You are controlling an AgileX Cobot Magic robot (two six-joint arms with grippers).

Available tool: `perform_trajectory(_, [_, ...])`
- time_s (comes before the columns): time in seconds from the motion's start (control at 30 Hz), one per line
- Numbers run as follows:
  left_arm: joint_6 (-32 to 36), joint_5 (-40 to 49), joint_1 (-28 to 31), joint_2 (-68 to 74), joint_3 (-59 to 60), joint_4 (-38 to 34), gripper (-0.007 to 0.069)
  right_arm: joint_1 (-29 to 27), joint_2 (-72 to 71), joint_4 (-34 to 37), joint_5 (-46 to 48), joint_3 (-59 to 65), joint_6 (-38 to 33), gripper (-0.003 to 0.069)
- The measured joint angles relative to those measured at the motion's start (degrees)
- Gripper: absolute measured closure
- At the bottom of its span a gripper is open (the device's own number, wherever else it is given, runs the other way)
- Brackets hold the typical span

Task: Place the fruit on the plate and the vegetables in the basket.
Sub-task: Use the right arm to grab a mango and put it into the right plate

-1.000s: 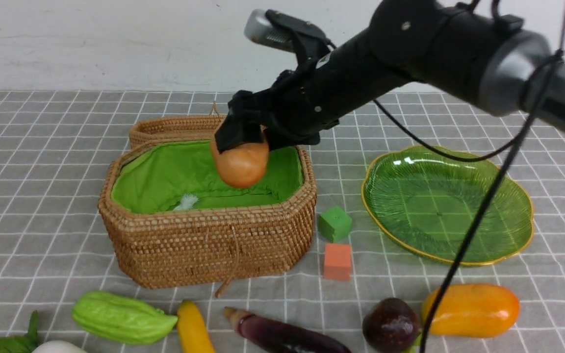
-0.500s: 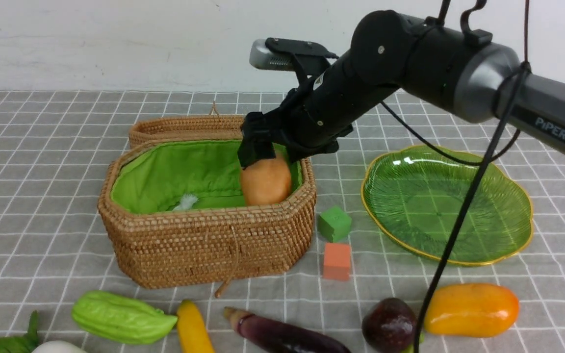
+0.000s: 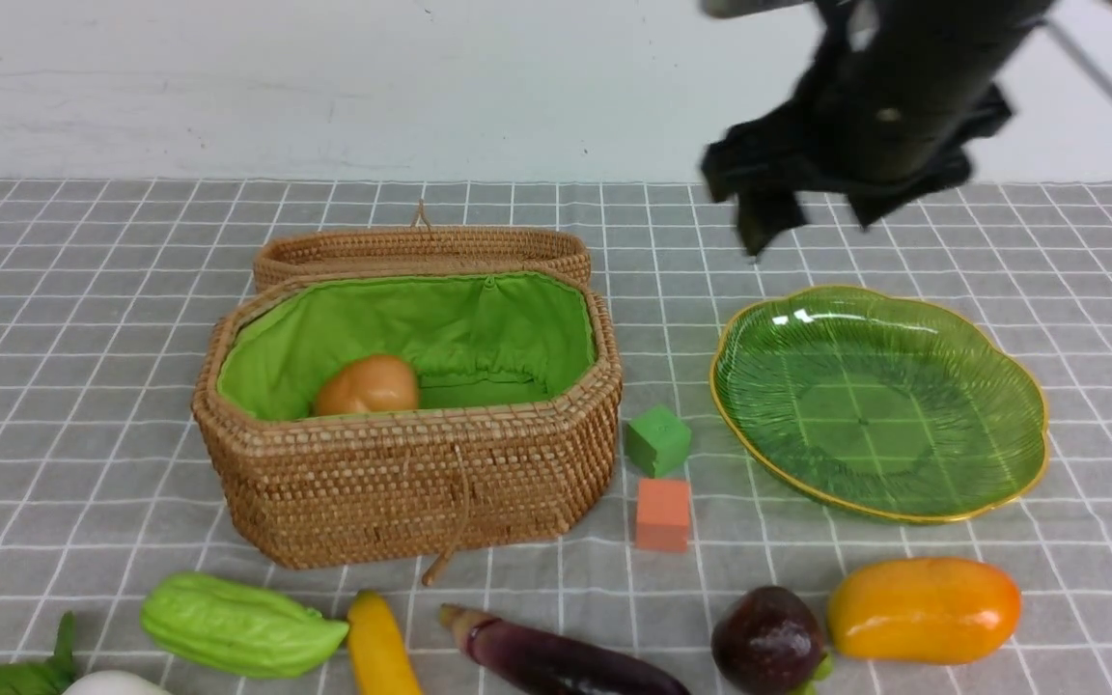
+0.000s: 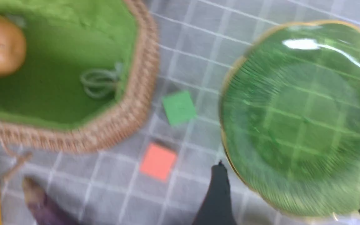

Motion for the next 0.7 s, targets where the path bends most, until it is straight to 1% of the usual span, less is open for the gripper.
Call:
perform_trajectory(0.07, [0.0,0.0,0.0,0.0,0.0,0.0,0.0386,0.0,-4.2,0.1,0.2,5.8,1.5,0.0122])
perform_trajectory(0.1, [0.0,0.0,0.0,0.0,0.0,0.0,0.0386,0.0,-4.6,0.1,0.2,6.5,1.7,0.0123])
perform_trajectory(0.2, [0.0,0.0,0.0,0.0,0.0,0.0,0.0386,-0.4,-10.9,0.9,-0.5,19.9,6.9,0.0127])
perform_trajectory(0.23, [0.0,0.0,0.0,0.0,0.0,0.0,0.0386,-0.5,-11.5,1.0,-0.8,20.7,7.2,0.0127])
perform_trajectory(0.3, [0.0,0.0,0.0,0.0,0.0,0.0,0.0386,-1.3,-15.2,1.7,-3.4,30.2,12.2,0.0127])
perform_trajectory(0.33, [0.0,0.0,0.0,0.0,0.0,0.0,0.0386,-1.9,-17.0,2.1,-5.1,35.7,15.8,0.0127])
perform_trajectory(0.37, [0.0,0.0,0.0,0.0,0.0,0.0,0.0386,-2.0,-17.6,2.2,-5.7,36.4,16.4,0.0127])
perform_trajectory(0.4, [0.0,0.0,0.0,0.0,0.0,0.0,0.0386,-2.4,-18.7,2.9,-7.1,40.0,18.9,0.0127])
perform_trajectory(0.43, [0.0,0.0,0.0,0.0,0.0,0.0,0.0386,-3.4,-20.8,4.3,-10.0,44.5,24.7,0.0127])
perform_trajectory(0.47, [0.0,0.0,0.0,0.0,0.0,0.0,0.0386,-3.6,-21.0,4.3,-10.3,45.1,25.4,0.0127])
perform_trajectory(0.53, [0.0,0.0,0.0,0.0,0.0,0.0,0.0386,-5.7,-23.1,6.2,-14.5,51.7,35.9,0.0127])
perform_trajectory(0.7, [0.0,0.0,0.0,0.0,0.0,0.0,0.0386,-9.7,-23.4,7.1,-20.9,57.1,48.7,0.0127])
